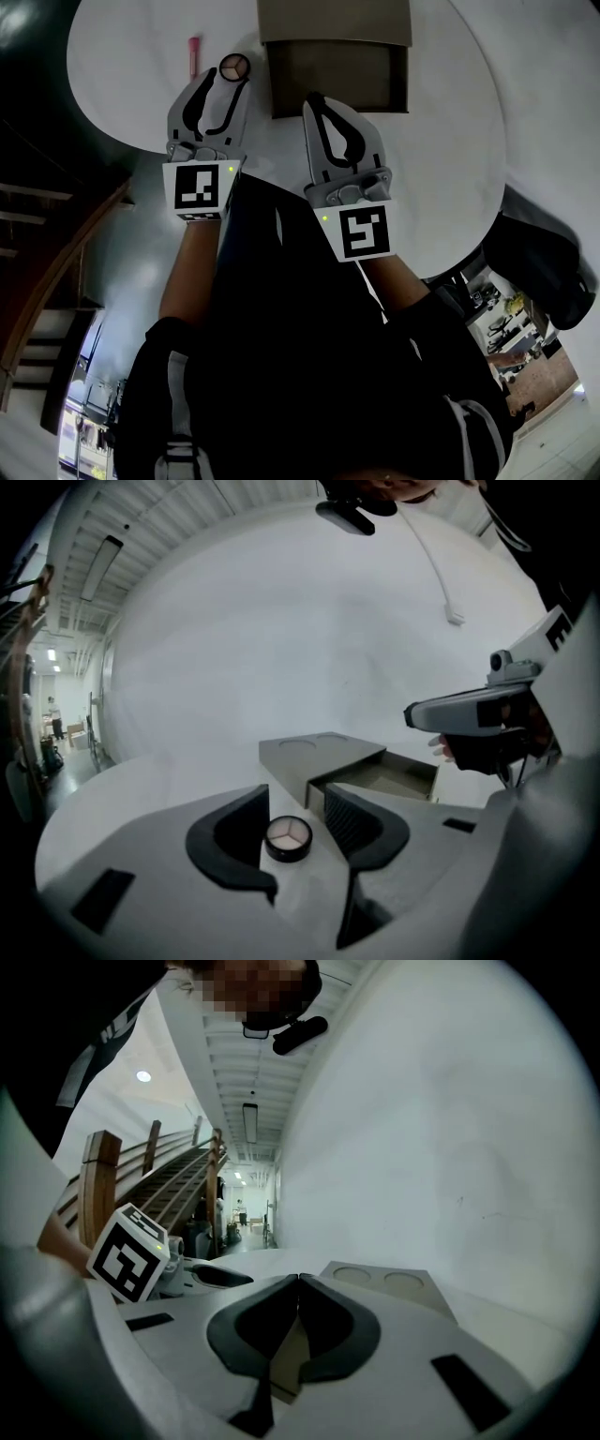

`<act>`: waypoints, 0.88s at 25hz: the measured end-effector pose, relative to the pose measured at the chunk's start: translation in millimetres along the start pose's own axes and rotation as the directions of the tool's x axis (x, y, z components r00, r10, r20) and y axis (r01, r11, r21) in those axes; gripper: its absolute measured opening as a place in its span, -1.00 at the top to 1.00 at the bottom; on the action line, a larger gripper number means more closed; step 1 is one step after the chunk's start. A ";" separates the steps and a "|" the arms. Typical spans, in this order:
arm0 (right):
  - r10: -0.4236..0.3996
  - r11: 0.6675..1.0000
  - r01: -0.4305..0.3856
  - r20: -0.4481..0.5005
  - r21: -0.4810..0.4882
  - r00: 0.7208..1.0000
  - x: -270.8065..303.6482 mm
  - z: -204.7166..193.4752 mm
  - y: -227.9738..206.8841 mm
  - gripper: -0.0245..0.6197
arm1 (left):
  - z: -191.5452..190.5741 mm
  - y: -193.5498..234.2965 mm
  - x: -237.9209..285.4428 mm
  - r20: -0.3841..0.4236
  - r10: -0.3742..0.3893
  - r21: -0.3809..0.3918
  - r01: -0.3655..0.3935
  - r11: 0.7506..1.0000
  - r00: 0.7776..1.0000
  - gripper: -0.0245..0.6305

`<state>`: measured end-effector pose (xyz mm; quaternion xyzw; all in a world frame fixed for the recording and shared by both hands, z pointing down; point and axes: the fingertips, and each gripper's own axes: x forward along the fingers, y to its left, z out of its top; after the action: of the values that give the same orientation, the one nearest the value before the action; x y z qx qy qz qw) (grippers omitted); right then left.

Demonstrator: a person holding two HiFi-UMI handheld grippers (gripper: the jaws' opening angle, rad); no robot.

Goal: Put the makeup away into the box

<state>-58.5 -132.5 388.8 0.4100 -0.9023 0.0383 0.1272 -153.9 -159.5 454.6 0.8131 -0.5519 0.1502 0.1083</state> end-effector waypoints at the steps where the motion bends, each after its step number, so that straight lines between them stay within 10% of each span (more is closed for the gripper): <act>1: -0.001 1.000 0.001 -0.002 0.005 1.000 0.2 -1.2 0.3 0.85 | -4.1 1.7 2.7 -0.015 0.004 -0.001 -0.004 1.000 1.000 0.38; 22: -0.011 0.999 0.012 -0.030 0.053 0.999 9.8 -14.4 -1.9 0.85 | -49.8 10.3 36.3 -0.289 0.065 0.044 -0.054 0.998 0.955 0.22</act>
<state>-60.4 -138.5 405.2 0.4178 -0.8967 0.0676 0.1298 -157.2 -177.6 514.3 0.7670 -0.5514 0.2811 0.1691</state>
